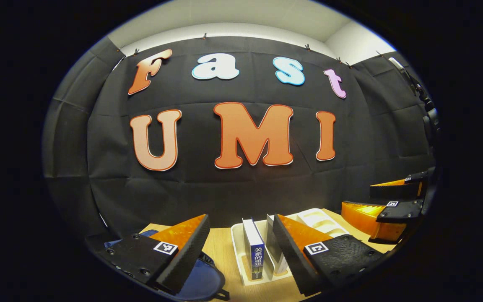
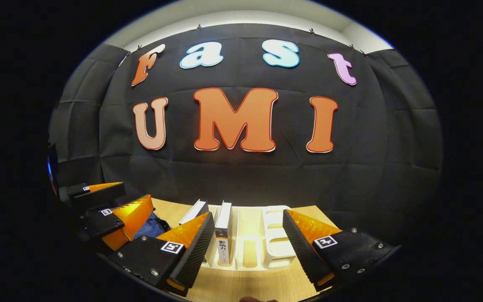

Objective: Open the schoolbag, grab two books from the bookshelf and put them into the schoolbag.

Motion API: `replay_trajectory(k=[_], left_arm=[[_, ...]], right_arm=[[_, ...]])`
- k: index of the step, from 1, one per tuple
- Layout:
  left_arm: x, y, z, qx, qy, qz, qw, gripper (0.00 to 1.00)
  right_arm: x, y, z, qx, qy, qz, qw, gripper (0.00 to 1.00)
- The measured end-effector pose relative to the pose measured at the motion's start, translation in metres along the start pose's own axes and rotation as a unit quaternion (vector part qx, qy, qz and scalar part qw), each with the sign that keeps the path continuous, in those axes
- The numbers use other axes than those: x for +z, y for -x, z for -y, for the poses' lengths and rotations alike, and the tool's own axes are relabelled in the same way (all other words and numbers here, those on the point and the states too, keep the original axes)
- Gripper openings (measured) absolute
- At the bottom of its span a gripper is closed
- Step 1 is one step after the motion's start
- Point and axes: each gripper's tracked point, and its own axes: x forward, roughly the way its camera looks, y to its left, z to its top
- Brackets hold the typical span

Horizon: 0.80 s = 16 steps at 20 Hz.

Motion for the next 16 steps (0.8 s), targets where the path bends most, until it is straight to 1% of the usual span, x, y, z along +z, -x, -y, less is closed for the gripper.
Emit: replay_trajectory(k=[8,16], left_arm=[[-0.001,0.0,-0.002,0.004,-0.002,-0.002,1.0,0.94],[-0.002,0.002,-0.018,0.025,-0.006,-0.003,1.0,0.94]], right_arm=[[0.0,-0.001,0.001,0.001,-0.004,0.001,1.0,0.97],[-0.004,-0.006,-0.007,0.011,-0.007,-0.005,1.0,0.97]])
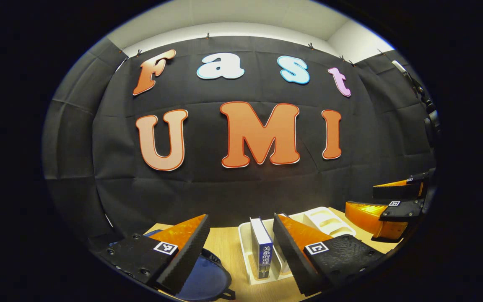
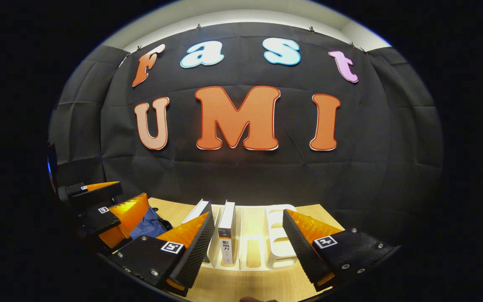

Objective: Open the schoolbag, grab two books from the bookshelf and put them into the schoolbag.

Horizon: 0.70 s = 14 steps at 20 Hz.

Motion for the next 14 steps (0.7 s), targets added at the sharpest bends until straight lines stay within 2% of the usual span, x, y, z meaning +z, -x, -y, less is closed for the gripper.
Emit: replay_trajectory(k=[14], left_arm=[[-0.007,0.005,-0.022,0.023,0.003,-0.004,1.0,0.94]], right_arm=[[-0.005,-0.008,-0.017,0.02,0.007,-0.01,1.0,0.97]])
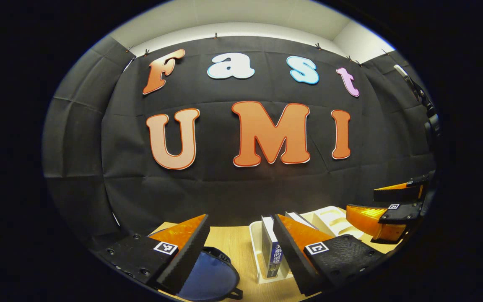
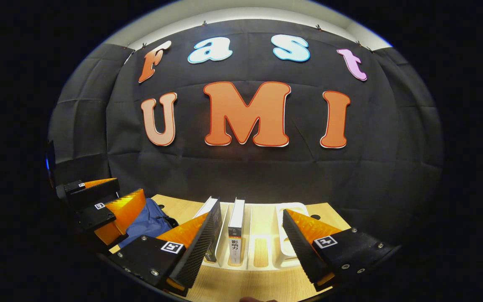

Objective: Open the schoolbag, grab two books from the bookshelf and put them into the schoolbag.

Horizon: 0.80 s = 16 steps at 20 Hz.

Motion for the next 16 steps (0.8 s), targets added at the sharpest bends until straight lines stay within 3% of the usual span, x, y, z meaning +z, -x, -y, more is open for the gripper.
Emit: replay_trajectory(k=[8,16], left_arm=[[-0.03,-0.003,-0.009,0.007,-0.03,-0.034,0.999,0.95],[-0.127,-0.002,-0.027,0.013,-0.11,-0.118,0.987,0.95]], right_arm=[[-0.005,-0.001,-0.001,0.001,0.005,-0.007,1.0,0.97],[-0.015,-0.005,0.005,-0.007,0.008,-0.022,1.0,0.97]])
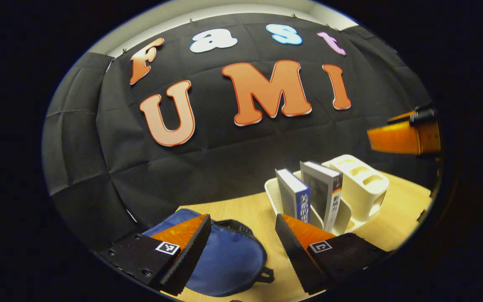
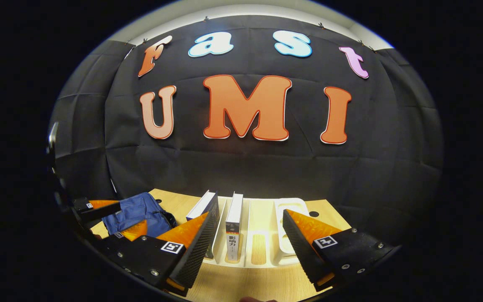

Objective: Open the schoolbag, grab two books from the bookshelf and put them into the schoolbag.

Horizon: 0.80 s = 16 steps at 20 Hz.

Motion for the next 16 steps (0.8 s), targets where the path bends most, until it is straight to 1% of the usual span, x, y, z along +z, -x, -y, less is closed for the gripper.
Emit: replay_trajectory(k=[2,4,6,8,13,15,16], left_arm=[[-0.035,-0.009,0.002,-0.002,-0.029,-0.032,0.999,0.96],[-0.07,-0.014,0.004,-0.005,-0.063,-0.072,0.995,0.96],[-0.107,-0.016,0.007,-0.006,-0.099,-0.108,0.989,0.96],[-0.139,-0.014,0.007,-0.003,-0.123,-0.149,0.981,0.97],[-0.194,-0.023,0.003,0.001,-0.156,-0.2,0.967,0.98],[-0.204,-0.025,0.0,0.001,-0.161,-0.213,0.964,0.98],[-0.202,-0.028,0.0,0.001,-0.163,-0.206,0.965,0.98]], right_arm=[[-0.004,-0.003,0.002,-0.003,0.001,-0.006,1.0,0.97],[-0.006,-0.004,0.004,-0.006,0.004,-0.011,1.0,0.97],[-0.01,-0.004,0.006,-0.01,0.008,-0.015,1.0,0.97],[-0.013,-0.006,0.007,-0.012,0.009,-0.021,1.0,0.97],[-0.018,-0.011,0.008,-0.015,0.01,-0.032,0.999,0.97],[-0.018,-0.013,0.007,-0.014,0.01,-0.032,0.999,0.97],[-0.018,-0.014,0.007,-0.015,0.01,-0.034,0.999,0.97]])
